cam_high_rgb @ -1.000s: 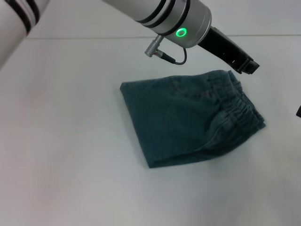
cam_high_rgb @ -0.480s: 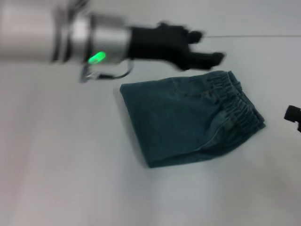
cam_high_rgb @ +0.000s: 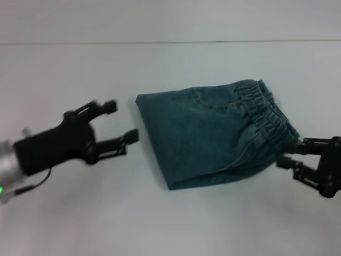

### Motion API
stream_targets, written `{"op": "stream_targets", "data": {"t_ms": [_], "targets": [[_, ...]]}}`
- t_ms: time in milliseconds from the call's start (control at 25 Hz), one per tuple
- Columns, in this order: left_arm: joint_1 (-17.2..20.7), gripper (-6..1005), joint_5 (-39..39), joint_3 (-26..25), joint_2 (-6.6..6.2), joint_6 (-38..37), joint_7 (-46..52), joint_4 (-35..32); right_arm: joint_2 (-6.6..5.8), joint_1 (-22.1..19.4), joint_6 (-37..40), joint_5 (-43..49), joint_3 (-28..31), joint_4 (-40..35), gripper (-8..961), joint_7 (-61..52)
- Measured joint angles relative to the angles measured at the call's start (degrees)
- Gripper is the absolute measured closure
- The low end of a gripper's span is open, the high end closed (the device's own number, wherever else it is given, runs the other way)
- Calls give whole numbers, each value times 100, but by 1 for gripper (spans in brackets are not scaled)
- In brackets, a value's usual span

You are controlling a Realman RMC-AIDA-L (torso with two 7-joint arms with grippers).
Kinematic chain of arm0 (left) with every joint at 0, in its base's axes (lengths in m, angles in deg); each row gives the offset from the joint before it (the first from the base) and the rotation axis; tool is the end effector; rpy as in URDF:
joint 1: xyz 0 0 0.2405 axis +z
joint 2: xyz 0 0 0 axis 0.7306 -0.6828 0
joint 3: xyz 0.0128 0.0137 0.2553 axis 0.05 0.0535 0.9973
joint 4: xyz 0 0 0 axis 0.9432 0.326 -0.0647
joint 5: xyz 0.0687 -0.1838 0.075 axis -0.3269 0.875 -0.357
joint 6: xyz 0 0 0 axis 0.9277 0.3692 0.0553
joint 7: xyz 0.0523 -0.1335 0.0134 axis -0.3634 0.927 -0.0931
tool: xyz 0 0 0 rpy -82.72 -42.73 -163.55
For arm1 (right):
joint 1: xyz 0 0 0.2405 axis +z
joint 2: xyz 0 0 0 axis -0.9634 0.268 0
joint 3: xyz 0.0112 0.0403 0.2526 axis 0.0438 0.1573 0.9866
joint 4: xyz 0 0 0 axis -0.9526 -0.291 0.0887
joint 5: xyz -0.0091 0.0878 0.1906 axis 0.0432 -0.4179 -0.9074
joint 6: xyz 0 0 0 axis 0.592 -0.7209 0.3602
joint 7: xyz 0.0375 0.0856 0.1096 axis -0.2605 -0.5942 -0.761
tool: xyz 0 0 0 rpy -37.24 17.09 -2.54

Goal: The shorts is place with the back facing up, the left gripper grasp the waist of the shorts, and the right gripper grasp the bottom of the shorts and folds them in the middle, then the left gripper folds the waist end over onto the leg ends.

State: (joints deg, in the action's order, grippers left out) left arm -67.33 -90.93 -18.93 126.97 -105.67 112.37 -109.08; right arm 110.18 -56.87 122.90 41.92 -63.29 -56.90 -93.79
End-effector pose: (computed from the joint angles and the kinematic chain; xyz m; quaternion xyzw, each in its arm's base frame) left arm -0.2711 0.2942 -0.0073 -0.8982 -0.1929 -0.3431 0.1958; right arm 0.3118 0.2570 0.0276 -0.9227 0.1725 0.2889 0.1883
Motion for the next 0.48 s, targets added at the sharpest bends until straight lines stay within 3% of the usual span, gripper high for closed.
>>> {"op": "stream_targets", "data": {"t_ms": [120,240,480], "targets": [[233,63,-251,-465,-59,-208,-371,273,37,55,-89,0,-310,23,719,39],[533,65,-470,-912,-16,-302,-661,298,60,137,-262,-22,-522,151,629,213],[802,65,-781,-1324,13,-552,-840,285,59,312,-324,-34,-577,461,388,748]]}}
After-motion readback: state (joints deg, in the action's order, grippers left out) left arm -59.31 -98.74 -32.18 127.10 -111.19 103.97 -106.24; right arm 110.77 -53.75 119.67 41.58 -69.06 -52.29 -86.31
